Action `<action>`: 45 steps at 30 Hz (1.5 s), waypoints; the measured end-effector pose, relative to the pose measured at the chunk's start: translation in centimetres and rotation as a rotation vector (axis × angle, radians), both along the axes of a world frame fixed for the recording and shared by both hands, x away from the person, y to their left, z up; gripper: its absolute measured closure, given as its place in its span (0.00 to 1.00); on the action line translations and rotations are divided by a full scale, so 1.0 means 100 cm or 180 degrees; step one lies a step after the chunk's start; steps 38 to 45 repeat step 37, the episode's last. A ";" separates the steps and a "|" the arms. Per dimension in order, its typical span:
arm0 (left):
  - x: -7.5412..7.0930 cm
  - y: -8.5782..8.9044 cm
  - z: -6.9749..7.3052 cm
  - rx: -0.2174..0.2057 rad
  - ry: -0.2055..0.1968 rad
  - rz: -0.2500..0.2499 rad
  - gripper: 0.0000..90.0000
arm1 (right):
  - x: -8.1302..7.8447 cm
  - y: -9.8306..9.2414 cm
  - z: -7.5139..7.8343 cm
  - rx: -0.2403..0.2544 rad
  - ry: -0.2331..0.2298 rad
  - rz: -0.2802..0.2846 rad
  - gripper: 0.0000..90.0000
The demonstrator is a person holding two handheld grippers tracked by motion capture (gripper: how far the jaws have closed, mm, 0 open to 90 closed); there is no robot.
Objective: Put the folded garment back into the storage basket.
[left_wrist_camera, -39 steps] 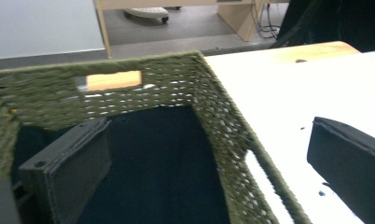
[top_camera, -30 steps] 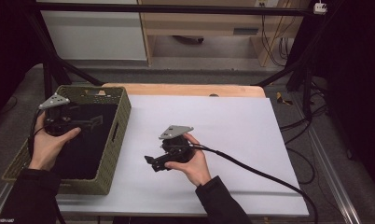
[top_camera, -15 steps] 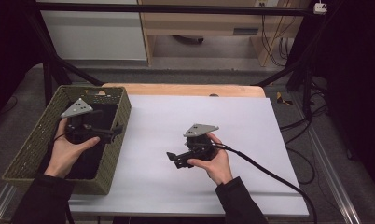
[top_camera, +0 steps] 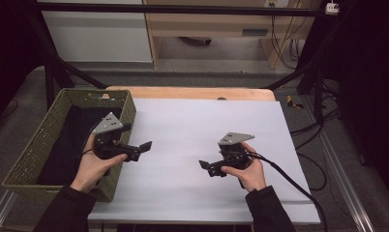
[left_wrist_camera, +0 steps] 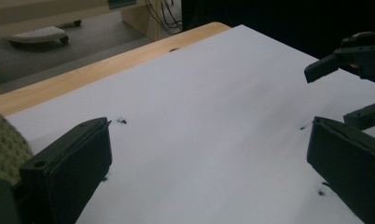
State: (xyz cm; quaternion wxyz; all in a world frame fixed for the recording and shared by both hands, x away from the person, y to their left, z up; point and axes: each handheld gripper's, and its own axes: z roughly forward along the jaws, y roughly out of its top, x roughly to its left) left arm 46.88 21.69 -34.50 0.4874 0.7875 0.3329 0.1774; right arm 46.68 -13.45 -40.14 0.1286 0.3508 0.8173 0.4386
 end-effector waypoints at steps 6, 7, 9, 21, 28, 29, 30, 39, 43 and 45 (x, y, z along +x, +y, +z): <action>-0.003 -0.017 -0.015 -0.0034 0.0047 -0.0106 0.00 | -0.003 -0.026 -0.006 -0.0009 0.0018 -0.0036 0.03; -0.004 -0.021 -0.019 -0.0037 0.0064 -0.0137 0.00 | -0.003 -0.030 -0.008 -0.0003 0.0020 -0.0047 0.03; -0.006 -0.028 -0.032 -0.0025 0.0111 -0.0196 0.00 | -0.004 -0.038 -0.010 -0.0009 0.0040 -0.0065 0.03; -0.010 -0.032 -0.082 -0.0001 0.0276 -0.0206 0.00 | -0.009 -0.077 -0.038 -0.0067 0.0191 -0.0119 0.03; -0.013 -0.031 -0.103 0.0041 0.0348 -0.0217 0.00 | -0.014 -0.094 -0.052 -0.0089 0.0253 -0.0146 0.03; -0.013 -0.031 -0.105 0.0052 0.0345 -0.0225 0.00 | -0.015 -0.096 -0.053 -0.0090 0.0261 -0.0146 0.03; -0.013 -0.031 -0.107 0.0050 0.0348 -0.0227 0.00 | -0.015 -0.099 -0.055 -0.0080 0.0258 -0.0150 0.03; -0.015 -0.033 -0.118 0.0143 0.0398 -0.0248 0.00 | -0.017 -0.108 -0.062 -0.0027 0.0259 -0.0182 0.03; -0.015 -0.033 -0.118 0.0143 0.0398 -0.0248 0.00 | -0.017 -0.108 -0.062 -0.0027 0.0259 -0.0182 0.03; -0.015 -0.033 -0.118 0.0143 0.0398 -0.0248 0.00 | -0.017 -0.108 -0.062 -0.0027 0.0259 -0.0182 0.03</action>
